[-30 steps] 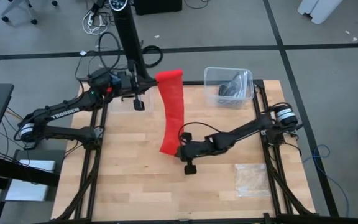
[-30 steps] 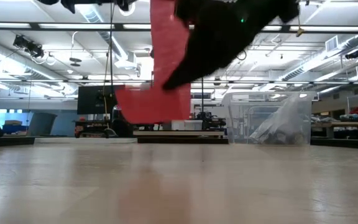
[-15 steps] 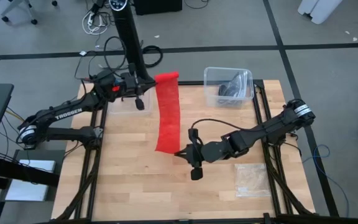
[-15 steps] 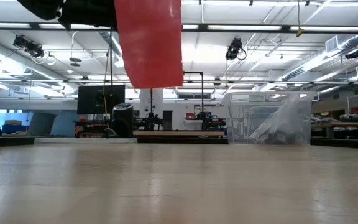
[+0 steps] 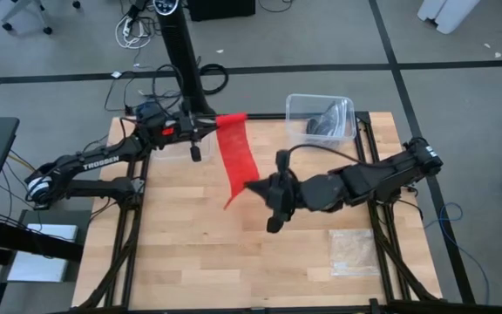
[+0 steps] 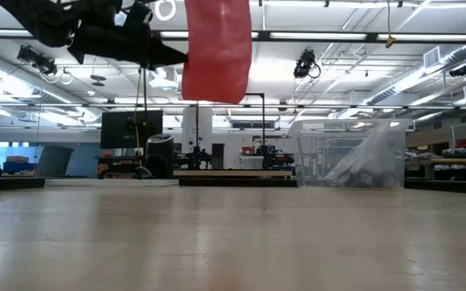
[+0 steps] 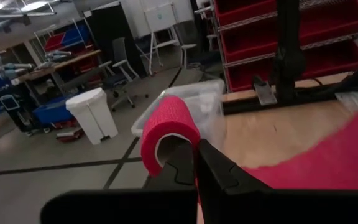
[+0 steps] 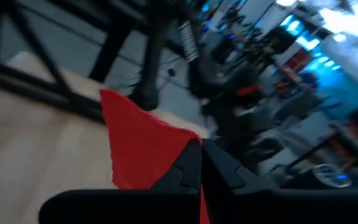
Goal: Roll bandage
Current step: Roll the red bandage
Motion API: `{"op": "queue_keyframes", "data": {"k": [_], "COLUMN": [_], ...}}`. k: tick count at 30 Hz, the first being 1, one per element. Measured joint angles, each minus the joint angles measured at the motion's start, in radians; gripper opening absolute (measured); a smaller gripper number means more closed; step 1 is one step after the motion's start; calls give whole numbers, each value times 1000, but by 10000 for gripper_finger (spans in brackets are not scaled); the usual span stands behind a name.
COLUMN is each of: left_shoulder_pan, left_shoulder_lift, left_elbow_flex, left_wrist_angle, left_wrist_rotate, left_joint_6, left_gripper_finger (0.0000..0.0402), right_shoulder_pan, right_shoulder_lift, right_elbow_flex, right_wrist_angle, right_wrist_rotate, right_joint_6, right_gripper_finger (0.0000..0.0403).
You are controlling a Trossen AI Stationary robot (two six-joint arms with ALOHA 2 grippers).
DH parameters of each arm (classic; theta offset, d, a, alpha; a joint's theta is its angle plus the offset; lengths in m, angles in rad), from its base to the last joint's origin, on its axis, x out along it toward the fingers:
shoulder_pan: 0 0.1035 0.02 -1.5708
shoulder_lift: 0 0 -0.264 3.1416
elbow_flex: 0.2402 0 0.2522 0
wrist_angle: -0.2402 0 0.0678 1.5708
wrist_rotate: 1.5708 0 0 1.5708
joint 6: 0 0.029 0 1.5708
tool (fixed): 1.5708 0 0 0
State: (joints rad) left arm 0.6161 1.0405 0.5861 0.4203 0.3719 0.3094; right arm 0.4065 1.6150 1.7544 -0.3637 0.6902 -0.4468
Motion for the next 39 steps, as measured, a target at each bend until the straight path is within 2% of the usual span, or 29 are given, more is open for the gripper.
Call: {"op": "queue_keyframes", "data": {"k": [13, 21, 25, 31, 39], "left_shoulder_pan": [-3, -9, -51, -150, -228], "left_shoulder_lift": [0, 42, 105, 194, 219], "left_elbow_flex": [-122, -174, -178, -178, -178], "left_wrist_angle": [110, 110, 111, 159, 210], "left_wrist_rotate": [54, 71, 86, 121, 121], "left_joint_6": [-78, -85, -86, -94, -106], "left_gripper_finger": [0, 0, 0, 0, 0], "right_shoulder_pan": [-52, -110, -141, -205, -263], "right_shoulder_lift": [0, 1, 1, 2, 2], "right_elbow_flex": [176, 228, 228, 228, 228], "right_wrist_angle": [110, 261, 322, 325, 328], "right_wrist_rotate": [125, 133, 132, 154, 218], "right_joint_6": [-288, -417, -478, -490, -515], "right_gripper_finger": [0, 0, 0, 0, 0]}}
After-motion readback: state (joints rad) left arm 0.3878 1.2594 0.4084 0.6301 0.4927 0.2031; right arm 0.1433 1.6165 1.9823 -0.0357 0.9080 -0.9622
